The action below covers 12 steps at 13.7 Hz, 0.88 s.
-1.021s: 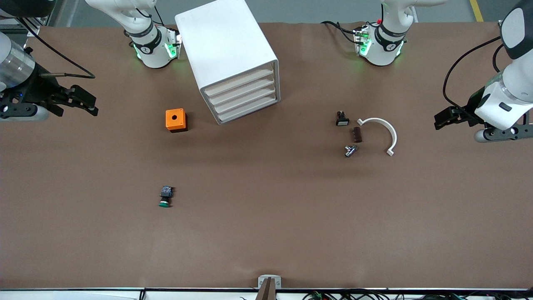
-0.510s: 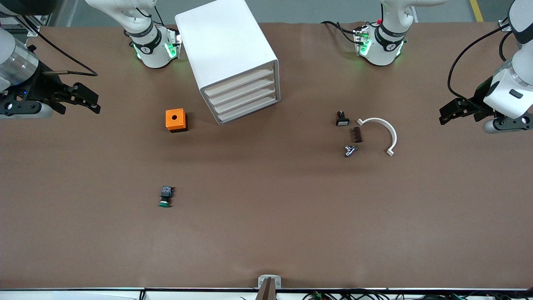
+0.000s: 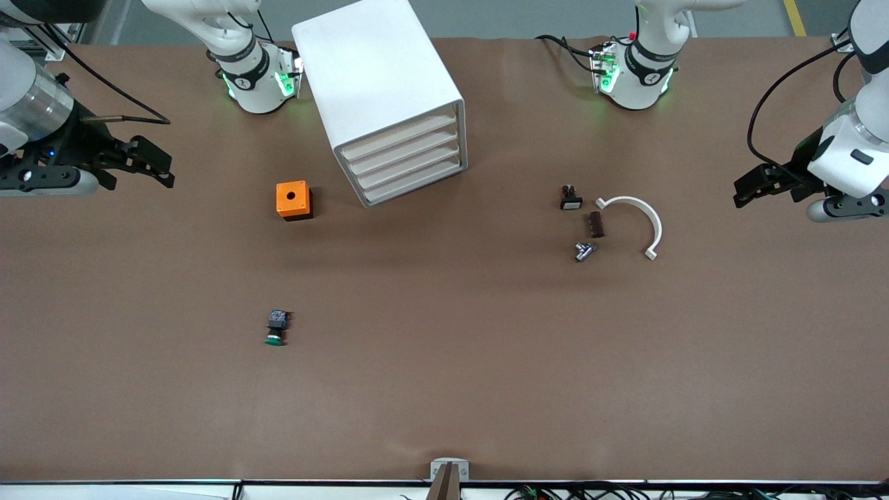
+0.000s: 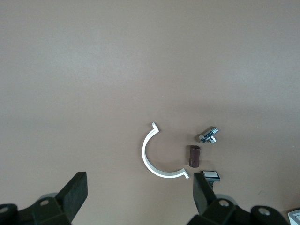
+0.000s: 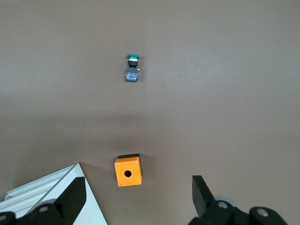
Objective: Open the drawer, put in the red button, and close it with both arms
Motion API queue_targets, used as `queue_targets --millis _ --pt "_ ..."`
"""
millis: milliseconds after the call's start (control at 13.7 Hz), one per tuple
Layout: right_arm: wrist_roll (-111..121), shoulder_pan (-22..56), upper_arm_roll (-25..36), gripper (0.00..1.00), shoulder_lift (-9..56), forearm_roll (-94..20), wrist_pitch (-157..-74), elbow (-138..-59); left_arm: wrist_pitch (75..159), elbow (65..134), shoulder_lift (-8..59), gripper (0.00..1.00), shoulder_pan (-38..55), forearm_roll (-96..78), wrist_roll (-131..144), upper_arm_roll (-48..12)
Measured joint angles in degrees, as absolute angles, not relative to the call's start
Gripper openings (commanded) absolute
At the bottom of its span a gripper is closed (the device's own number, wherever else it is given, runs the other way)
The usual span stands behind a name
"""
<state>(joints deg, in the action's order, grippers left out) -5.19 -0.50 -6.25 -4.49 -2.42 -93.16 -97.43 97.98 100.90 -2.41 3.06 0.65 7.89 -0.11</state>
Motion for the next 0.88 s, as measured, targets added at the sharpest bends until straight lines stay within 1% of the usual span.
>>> queue_targets --millis 583,875 --pt "-5.2 -0.5 -6.2 1.00 -4.5 -2.4 -93.2 -97.5 98.1 100.3 -3.5 0.99 3.0 0.3 7.9 0.0" --pt "-5.2 -0.5 -6.2 1.00 -4.5 -2.2 -93.5 -97.5 97.2 97.5 -4.3 0.99 2.9 0.3 7.9 0.3"
